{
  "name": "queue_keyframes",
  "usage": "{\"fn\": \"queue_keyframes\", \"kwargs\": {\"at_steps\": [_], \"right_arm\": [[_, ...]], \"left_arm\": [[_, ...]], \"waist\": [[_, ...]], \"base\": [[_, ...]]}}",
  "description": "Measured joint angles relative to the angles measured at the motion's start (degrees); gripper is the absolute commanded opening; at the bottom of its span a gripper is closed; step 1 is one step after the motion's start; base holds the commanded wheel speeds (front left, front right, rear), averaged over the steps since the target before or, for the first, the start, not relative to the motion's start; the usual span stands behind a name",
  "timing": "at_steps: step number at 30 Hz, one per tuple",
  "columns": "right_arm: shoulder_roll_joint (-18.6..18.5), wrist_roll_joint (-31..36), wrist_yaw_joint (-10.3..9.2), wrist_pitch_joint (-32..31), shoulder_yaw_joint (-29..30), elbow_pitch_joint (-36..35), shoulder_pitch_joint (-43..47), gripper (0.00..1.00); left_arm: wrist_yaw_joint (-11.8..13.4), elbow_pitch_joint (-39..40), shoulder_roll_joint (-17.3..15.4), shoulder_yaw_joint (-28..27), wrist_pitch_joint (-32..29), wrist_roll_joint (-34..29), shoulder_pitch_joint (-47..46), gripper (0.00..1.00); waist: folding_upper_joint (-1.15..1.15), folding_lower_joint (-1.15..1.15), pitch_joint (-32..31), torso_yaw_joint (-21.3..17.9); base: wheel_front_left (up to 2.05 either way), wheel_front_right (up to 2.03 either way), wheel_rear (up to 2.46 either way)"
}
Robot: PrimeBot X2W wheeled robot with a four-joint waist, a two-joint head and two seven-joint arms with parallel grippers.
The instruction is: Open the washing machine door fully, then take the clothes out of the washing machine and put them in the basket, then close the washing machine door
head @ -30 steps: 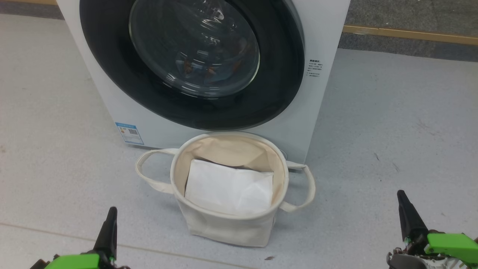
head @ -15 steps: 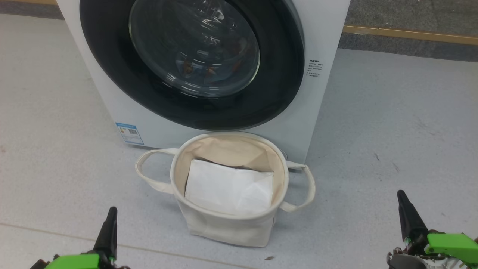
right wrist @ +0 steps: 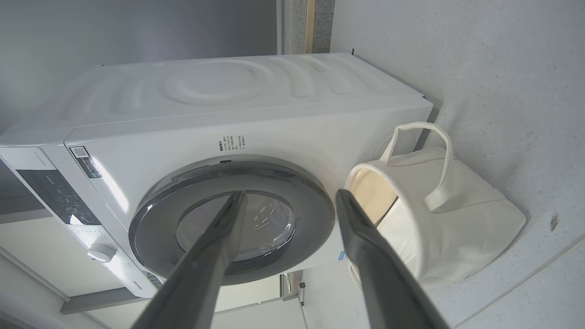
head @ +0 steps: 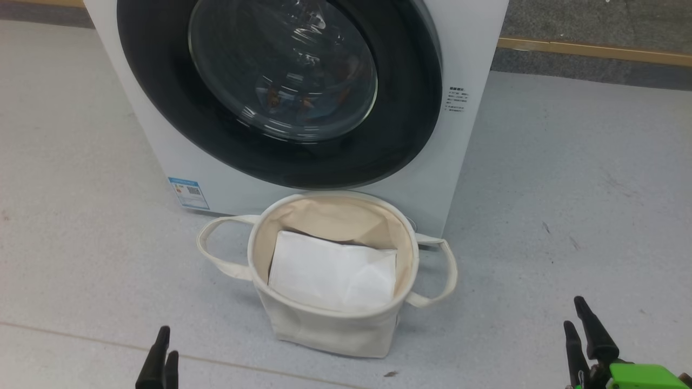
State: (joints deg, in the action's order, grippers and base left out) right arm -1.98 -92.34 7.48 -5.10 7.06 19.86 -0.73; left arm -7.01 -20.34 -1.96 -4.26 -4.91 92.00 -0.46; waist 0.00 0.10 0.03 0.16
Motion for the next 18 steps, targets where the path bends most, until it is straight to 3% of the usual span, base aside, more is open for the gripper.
{"fn": "queue_keyframes", "kwargs": {"at_steps": [18], "right_arm": [[0.00, 3.71, 0.00, 2.78, -0.45, -2.04, -0.97, 1.00]], "left_arm": [[0.01, 2.71, 0.00, -1.51, 2.59, -3.21, -0.11, 1.00]], "waist": [[0.00, -0.09, 0.36, 0.49]], "base": [[0.00, 0.00, 0.00]]}}
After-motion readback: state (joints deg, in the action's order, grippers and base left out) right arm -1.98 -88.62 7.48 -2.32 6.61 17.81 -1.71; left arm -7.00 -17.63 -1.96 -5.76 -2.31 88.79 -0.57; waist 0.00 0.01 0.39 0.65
